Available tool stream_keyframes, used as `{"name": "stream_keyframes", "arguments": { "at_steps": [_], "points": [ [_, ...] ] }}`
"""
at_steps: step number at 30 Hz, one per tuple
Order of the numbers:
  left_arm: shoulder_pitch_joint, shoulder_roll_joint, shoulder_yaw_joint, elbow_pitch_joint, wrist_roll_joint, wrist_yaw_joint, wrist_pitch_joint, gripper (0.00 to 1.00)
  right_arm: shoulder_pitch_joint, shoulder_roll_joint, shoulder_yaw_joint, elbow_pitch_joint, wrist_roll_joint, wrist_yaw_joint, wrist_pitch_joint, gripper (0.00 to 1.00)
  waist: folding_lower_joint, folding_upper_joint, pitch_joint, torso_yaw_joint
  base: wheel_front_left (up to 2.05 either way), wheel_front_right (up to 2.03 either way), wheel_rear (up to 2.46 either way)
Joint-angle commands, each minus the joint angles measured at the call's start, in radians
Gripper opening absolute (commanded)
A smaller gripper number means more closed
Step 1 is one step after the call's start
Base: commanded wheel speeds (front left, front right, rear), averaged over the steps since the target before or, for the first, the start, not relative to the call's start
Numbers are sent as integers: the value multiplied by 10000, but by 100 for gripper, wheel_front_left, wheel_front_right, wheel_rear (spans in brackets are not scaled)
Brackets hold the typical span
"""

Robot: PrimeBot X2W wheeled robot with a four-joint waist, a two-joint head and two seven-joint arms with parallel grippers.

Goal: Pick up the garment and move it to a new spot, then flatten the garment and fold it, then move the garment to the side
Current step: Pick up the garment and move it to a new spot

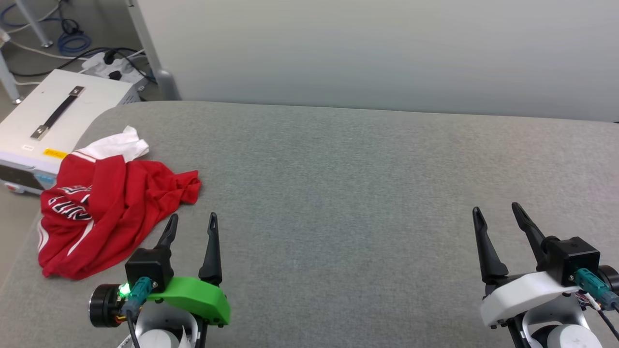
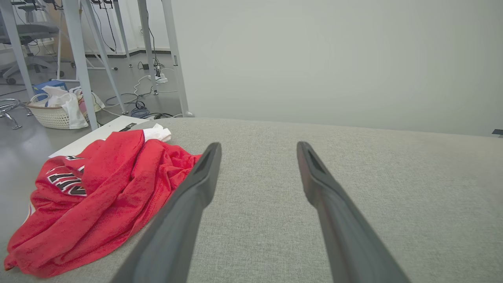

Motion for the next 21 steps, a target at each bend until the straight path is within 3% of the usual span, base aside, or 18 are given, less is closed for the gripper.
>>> {"name": "stream_keyframes", "arguments": {
  "at_steps": [1,21],
  "points": [
    [-190,-27,65,42,-100,-62,-86,100,-68,-11,48,-85,21,-3,-4,100,0,0,13,310,0,0,0],
    [-31,-35,795,88,-224,-250,-504,100,-250,-52,916,-276,-84,-5,37,100,0,0,114,2446,0,0,0]
  ]
}}
